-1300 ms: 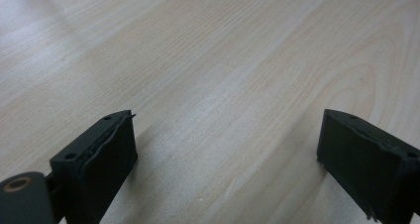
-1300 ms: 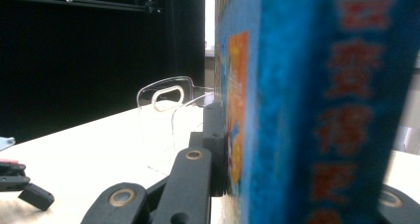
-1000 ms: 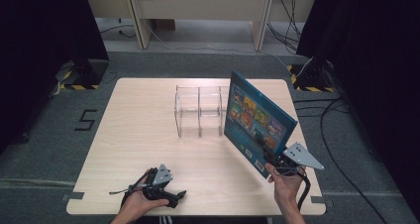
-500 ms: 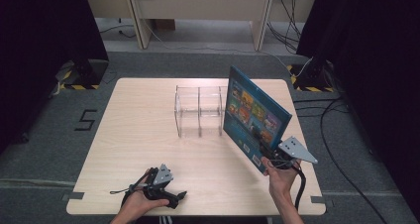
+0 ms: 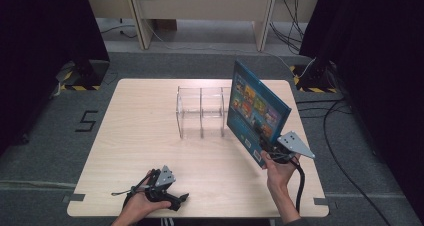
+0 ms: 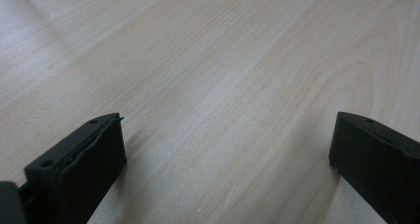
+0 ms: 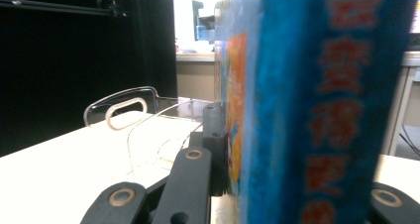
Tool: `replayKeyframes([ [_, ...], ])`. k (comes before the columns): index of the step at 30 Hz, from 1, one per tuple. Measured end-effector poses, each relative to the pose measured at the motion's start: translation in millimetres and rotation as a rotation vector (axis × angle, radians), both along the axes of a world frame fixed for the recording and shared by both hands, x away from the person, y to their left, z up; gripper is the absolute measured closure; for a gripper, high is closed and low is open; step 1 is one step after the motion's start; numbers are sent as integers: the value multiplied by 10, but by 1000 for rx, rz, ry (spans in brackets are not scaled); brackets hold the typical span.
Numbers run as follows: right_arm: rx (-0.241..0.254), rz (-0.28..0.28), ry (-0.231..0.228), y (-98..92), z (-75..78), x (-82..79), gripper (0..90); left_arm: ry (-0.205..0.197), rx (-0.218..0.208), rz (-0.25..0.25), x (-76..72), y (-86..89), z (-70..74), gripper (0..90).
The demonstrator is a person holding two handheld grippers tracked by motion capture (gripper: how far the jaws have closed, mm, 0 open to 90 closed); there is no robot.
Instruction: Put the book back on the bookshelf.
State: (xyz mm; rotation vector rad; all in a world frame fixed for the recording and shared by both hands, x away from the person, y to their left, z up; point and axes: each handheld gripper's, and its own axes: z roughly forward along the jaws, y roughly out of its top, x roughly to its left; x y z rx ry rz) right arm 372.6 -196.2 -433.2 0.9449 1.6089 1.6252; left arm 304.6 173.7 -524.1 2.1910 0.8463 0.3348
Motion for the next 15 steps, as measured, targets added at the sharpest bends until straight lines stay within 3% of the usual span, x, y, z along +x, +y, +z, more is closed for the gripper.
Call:
replayKeyframes([
  [7,-13,-36,-16,99,-11,109,831,0,0,0,0,-1,0,0],
  [15,36,-72,-4,210,-44,277,831,0,1,-1,0,0,0,0],
])
